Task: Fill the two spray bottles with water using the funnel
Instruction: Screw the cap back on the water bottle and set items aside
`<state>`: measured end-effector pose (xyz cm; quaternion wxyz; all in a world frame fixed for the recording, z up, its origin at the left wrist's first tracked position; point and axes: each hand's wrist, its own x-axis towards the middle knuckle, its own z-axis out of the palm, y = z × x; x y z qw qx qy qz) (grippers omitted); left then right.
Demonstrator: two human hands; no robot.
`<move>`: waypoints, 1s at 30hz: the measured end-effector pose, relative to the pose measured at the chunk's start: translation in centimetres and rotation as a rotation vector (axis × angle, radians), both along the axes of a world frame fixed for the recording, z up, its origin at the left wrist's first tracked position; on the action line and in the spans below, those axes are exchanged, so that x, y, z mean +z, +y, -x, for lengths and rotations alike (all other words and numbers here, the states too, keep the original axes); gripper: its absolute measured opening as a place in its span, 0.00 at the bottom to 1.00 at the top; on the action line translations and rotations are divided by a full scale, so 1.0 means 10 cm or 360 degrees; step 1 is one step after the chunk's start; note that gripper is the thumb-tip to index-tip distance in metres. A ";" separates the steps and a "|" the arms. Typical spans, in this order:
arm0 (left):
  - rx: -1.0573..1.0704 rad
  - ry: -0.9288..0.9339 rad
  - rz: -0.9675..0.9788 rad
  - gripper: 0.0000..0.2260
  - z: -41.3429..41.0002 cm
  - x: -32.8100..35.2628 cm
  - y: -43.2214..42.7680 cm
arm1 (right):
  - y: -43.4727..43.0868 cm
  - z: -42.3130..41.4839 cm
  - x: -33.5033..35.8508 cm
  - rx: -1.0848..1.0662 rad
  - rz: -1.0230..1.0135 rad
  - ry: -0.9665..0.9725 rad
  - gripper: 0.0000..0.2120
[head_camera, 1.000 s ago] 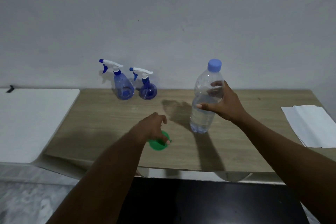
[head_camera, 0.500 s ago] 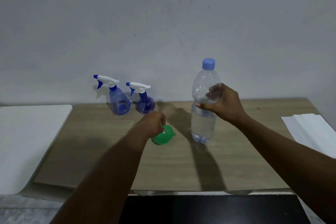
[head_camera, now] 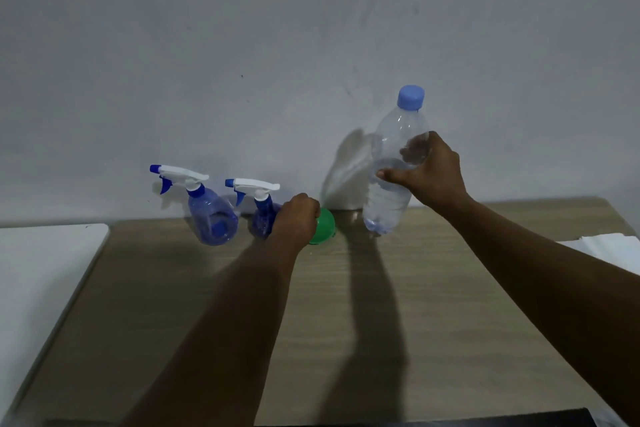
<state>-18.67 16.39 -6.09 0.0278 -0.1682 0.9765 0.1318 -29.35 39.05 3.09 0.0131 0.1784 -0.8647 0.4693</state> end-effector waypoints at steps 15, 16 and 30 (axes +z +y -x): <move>-0.0007 0.0010 -0.0126 0.17 0.09 -0.15 -0.07 | 0.02 0.11 -0.23 0.0071 0.0010 -0.0080 0.37; -0.0008 0.0002 -0.0147 0.18 0.08 -0.14 -0.07 | 0.03 0.11 -0.23 0.0072 0.0006 -0.0110 0.38; -0.0219 0.0219 -0.0338 0.16 -0.24 0.24 0.56 | 0.84 -0.38 -0.17 0.0077 -0.0591 -0.0282 0.21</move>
